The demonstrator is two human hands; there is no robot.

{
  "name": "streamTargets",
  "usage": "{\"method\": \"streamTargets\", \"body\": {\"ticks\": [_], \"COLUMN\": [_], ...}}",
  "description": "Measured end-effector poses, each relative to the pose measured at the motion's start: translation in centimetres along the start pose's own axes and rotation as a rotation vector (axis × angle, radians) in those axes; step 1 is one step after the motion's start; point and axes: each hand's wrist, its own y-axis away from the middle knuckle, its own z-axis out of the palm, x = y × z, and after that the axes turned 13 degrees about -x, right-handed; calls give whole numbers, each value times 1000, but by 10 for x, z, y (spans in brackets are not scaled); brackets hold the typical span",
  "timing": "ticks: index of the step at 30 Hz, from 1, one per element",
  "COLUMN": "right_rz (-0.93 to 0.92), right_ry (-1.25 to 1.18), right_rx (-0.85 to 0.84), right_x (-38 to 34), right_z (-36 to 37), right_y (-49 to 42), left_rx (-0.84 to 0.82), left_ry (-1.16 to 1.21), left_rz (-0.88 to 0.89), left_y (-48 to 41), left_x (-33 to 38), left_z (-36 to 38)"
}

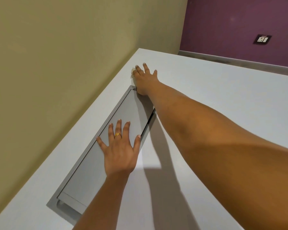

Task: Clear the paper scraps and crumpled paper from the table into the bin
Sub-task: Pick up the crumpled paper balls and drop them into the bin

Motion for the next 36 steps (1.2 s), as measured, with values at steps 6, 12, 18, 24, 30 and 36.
{"method": "streamTargets", "body": {"ticks": [6,12,18,24,30,36], "right_rz": [-24,-124,-131,-118,-10,199], "right_ry": [-68,-212,-194,-263,-497,-749], "right_rx": [41,217,306,293,357,269], "right_x": [2,2,12,36,45,55], "right_z": [4,12,19,26,57,94], "right_y": [-2,5,23,59,133,211], "left_rx": [3,19,-4,8,8,-18], "left_ry": [1,2,18,31,39,41], "left_rz": [-3,9,15,33,50,60], "left_y": [-2,-1,2,5,7,14], "left_x": [0,0,0,2,3,6], "left_z": [2,2,-1,-3,-4,-10]}}
